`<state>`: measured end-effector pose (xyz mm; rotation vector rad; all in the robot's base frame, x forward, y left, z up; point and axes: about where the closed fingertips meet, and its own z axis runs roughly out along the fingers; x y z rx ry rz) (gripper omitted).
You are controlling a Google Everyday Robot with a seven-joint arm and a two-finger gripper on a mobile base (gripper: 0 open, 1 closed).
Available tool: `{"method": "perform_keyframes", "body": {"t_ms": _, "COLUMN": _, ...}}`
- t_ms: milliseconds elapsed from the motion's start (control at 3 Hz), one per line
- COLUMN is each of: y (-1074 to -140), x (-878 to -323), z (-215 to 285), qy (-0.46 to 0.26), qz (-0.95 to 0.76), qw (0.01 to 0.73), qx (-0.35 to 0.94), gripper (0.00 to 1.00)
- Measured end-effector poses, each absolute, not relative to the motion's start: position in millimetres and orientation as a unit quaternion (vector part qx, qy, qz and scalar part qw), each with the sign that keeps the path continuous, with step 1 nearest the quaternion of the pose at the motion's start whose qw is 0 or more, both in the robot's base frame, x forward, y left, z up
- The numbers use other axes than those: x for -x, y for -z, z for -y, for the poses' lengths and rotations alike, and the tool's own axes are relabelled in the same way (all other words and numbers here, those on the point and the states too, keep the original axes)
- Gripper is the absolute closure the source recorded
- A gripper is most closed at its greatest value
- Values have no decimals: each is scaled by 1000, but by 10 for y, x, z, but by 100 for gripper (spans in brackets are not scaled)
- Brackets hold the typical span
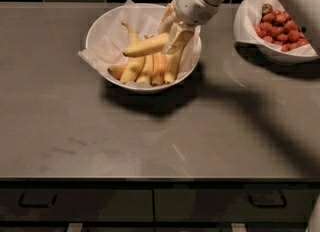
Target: Pick banana from white bowl
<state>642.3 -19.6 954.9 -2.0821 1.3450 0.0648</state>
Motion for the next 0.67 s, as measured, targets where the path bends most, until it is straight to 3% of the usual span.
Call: {"method": "perform_keyframes", "body": {"t_ms": 667, "y": -10086, "x": -6075, "z": 239, "qy": -8, "qz": -512, "qw": 391, "qx": 765, "gripper": 100}}
